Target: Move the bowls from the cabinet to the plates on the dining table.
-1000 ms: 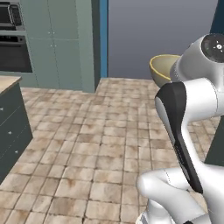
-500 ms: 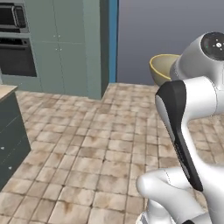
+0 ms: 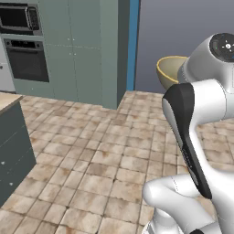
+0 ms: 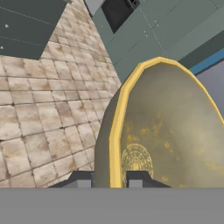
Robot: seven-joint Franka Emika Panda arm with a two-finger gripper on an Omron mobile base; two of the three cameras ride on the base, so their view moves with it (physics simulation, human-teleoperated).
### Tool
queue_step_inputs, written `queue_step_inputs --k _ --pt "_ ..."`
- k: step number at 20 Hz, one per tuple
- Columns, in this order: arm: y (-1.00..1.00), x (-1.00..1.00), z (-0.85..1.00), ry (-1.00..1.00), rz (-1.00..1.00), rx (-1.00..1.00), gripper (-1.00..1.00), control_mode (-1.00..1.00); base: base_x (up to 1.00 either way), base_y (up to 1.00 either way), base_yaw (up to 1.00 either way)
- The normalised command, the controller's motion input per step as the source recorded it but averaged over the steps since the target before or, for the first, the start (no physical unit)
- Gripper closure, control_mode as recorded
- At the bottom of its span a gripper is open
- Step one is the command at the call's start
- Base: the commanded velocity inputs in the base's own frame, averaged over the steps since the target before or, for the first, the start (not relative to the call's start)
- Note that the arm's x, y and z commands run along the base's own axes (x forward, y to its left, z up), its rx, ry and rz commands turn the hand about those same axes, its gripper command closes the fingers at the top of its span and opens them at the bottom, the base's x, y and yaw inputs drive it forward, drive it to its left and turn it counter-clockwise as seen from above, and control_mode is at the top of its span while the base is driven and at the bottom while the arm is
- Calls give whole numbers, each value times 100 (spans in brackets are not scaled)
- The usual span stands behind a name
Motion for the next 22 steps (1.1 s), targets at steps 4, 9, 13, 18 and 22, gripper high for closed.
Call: queue_step_inputs --k 4,9,13,18,22 --pt "0 0 0 0 0 0 100 100 37 6 29" --pt "0 0 0 0 0 0 100 100 24 21 31" --pt "0 0 0 0 0 0 100 100 19 27 32" --pt "0 0 0 0 0 0 100 100 50 20 26" --pt "0 0 0 0 0 0 100 100 78 13 20"
